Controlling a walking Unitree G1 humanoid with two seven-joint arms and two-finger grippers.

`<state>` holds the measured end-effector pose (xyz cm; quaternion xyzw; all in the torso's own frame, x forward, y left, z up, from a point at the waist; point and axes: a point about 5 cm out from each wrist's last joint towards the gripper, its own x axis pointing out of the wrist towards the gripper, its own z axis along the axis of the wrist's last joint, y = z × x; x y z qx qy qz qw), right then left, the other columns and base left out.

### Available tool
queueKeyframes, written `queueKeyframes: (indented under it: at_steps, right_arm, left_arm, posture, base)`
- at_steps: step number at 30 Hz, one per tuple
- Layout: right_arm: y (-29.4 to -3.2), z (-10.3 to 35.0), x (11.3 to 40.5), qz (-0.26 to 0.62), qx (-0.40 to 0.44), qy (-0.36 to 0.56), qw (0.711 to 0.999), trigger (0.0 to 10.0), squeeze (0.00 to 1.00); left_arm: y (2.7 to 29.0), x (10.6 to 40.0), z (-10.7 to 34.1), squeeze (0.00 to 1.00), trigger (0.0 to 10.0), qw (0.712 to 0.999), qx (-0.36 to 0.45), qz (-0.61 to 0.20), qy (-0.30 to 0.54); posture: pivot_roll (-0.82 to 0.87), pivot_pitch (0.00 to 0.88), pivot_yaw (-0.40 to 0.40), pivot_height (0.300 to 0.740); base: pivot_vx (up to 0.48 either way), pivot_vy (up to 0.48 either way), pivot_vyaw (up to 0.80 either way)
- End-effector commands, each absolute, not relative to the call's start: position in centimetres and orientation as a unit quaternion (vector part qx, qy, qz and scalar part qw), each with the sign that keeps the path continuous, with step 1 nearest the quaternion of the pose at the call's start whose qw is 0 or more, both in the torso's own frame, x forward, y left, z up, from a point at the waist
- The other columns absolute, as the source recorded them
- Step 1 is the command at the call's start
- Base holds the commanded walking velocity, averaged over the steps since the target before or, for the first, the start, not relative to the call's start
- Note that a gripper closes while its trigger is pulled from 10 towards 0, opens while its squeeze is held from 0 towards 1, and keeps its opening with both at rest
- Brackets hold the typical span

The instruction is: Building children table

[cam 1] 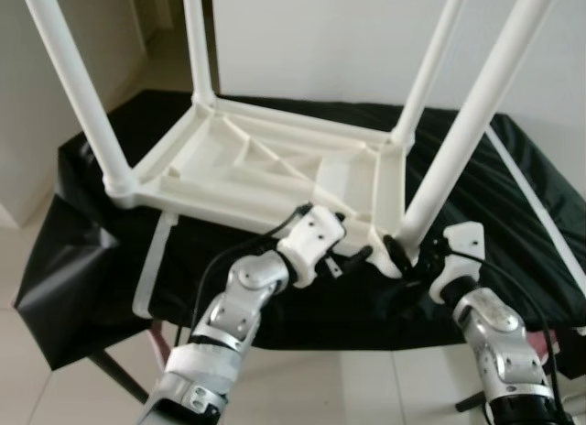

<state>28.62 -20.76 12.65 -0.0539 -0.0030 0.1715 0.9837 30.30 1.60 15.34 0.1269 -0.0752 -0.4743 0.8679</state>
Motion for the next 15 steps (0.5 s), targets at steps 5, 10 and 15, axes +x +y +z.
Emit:
queueKeyframes:
  at_steps: [5, 10, 15]
  right_arm:
    - [-21.3, 13.0, 30.1, 0.224, -0.094, 0.005, 0.970, 10.0, 0.00]
    - [-20.9, 12.8, 30.7, 0.253, -0.104, 0.011, 0.962, 2.9, 0.00]
    - [-20.8, 11.9, 30.5, 0.274, -0.098, 0.030, 0.956, 0.0, 0.00]
  left_arm:
    - [1.3, 30.6, 15.6, 0.00, 10.0, 0.878, 0.132, -0.452, -0.086]
    - [1.3, 30.6, 15.6, 0.00, 10.0, 0.878, 0.132, -0.451, -0.088]
    - [1.7, 30.7, 15.7, 0.00, 10.0, 0.882, 0.134, -0.443, -0.090]
  posture:
    - [-0.05, 0.000, -0.033, 0.740]
    - [-0.05, 0.000, -0.036, 0.740]
    - [-0.03, 0.000, -0.045, 0.740]
  base:
    - [0.000, 0.000, 0.00]
    - [0.000, 0.000, 0.00]
    - [0.000, 0.000, 0.00]
